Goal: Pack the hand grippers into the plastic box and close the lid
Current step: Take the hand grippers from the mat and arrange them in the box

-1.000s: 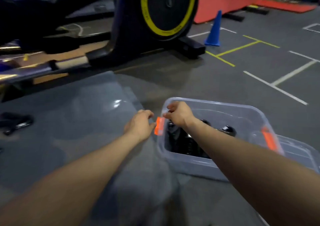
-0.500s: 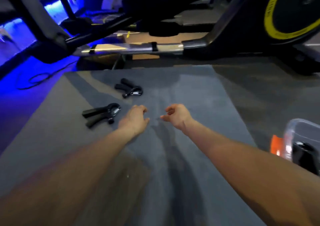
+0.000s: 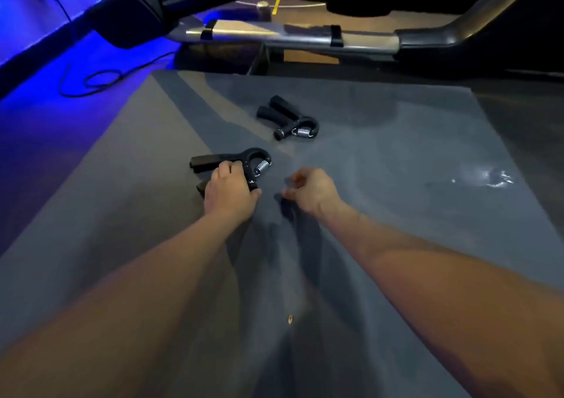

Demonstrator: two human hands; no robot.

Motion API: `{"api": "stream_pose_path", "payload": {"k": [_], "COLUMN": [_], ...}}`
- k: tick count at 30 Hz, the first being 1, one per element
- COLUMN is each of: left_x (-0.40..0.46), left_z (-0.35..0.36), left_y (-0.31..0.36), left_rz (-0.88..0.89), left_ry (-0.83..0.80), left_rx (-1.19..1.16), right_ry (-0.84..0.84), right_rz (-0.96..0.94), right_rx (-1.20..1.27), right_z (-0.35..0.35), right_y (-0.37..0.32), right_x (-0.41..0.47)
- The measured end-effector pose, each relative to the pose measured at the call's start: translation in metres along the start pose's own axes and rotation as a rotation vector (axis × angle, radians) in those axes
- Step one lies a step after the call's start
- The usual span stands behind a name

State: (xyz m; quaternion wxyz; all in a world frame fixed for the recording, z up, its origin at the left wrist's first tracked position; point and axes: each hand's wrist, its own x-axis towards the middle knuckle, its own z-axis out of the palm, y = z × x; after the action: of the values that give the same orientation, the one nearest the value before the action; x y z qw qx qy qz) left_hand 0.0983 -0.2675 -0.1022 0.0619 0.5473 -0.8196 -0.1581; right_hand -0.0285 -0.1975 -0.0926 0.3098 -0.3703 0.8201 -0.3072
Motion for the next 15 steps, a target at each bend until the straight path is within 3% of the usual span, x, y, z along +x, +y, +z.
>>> {"api": "stream_pose_path", "payload": {"k": [7,15], "left_x": [0.010,-0.017], "left_z": [0.010,-0.003], "left_y": [-0.007,0.027], "left_rz": [0.001,0.029], "left_ry": [0.046,-0.070], "left_rx": [0.053,-0.044], "right_ry": [0.019,0.034], "right_rz": [-0.002,-0.009], "right_rx": [0.023,-0.004], "right_z": [0.003,-0.028], "right_y": [0.006,0.011], "right_x": [0.003,-0.021]}}
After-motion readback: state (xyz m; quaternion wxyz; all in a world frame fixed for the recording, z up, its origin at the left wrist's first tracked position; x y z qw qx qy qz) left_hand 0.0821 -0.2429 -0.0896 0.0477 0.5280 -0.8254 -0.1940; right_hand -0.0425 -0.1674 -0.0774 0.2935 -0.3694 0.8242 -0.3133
